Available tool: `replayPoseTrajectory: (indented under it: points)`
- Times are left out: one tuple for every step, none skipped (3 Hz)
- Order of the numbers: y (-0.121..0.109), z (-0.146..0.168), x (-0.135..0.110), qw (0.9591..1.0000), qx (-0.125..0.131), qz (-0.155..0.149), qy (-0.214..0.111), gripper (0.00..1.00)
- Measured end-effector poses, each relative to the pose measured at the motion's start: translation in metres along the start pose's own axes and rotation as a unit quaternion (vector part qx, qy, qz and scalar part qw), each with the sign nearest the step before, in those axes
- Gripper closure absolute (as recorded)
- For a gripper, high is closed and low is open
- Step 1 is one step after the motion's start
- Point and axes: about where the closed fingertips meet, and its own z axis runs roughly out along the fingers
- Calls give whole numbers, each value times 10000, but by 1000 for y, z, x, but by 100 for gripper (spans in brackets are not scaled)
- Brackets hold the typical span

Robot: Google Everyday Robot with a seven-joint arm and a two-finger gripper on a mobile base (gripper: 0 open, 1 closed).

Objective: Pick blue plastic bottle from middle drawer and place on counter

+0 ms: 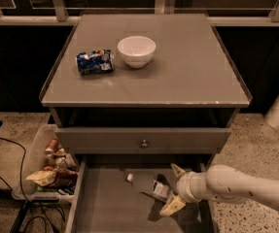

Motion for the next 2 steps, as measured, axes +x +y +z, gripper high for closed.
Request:
replayPoseTrajectory:
  points:
    - [3,25,0,9998,41,-189,54,0]
    - [-3,43,7,9998,86,-200,41,0]
